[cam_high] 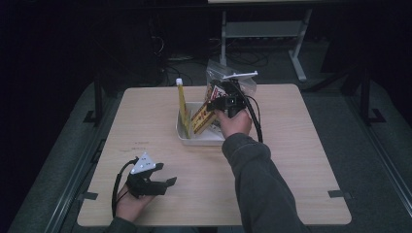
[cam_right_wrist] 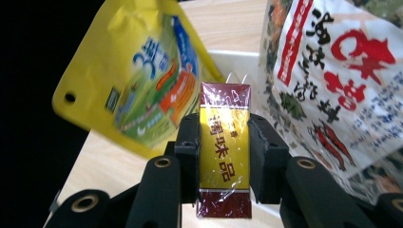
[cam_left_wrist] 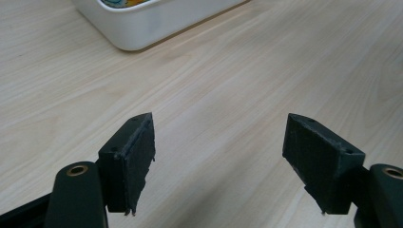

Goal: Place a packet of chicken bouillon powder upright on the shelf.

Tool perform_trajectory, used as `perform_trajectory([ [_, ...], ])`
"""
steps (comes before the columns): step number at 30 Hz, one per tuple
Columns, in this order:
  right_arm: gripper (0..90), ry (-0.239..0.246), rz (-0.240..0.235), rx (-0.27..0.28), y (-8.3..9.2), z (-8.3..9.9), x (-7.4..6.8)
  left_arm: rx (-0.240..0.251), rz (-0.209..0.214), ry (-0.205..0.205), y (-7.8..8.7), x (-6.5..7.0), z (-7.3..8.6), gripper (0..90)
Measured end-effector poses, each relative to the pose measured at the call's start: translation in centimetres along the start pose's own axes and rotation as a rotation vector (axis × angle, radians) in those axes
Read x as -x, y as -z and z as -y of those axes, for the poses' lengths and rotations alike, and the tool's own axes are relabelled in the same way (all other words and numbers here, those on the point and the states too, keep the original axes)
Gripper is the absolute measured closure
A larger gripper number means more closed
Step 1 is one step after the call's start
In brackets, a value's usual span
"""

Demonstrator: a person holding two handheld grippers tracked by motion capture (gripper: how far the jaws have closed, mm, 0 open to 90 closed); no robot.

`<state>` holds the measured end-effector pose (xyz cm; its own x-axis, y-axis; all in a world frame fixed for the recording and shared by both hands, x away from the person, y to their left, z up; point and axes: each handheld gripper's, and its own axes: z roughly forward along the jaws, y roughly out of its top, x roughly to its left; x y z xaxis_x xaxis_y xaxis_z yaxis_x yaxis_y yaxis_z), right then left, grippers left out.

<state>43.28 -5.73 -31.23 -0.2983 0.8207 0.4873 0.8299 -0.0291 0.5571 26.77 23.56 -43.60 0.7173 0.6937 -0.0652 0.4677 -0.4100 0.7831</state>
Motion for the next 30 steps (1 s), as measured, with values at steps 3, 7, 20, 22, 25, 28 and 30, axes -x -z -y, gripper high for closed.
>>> perform_trajectory([
  [3,67.8,-0.023,0.016,0.026,-0.6,-0.3,-0.6,0.004,0.001,0.001,0.1,-0.1,0.0,25.8],
  [7,67.7,-0.05,0.06,0.063,-1.4,-0.6,-0.9,0.009,0.002,0.001,0.1,-0.2,-0.1,25.8],
  [20,67.7,-0.086,0.084,0.102,-2.8,-0.5,-1.3,0.015,0.01,0.001,0.1,0.0,-0.2,25.9],
  [22,67.7,-0.09,0.082,0.103,-2.8,-0.6,-1.2,0.017,0.012,-0.002,0.1,0.0,-0.3,25.9],
  [25,67.7,-0.088,0.097,0.103,-3.0,-0.5,-1.4,0.017,0.013,0.001,0.1,0.0,-0.3,25.9],
  [28,67.6,-0.083,0.116,0.09,-3.4,-0.3,-1.5,0.022,0.011,0.004,0.2,-0.1,-0.2,25.9],
  [30,67.5,-0.079,0.123,0.093,-3.5,-0.2,-1.7,0.025,0.013,0.006,0.2,-0.1,-0.2,25.9],
])
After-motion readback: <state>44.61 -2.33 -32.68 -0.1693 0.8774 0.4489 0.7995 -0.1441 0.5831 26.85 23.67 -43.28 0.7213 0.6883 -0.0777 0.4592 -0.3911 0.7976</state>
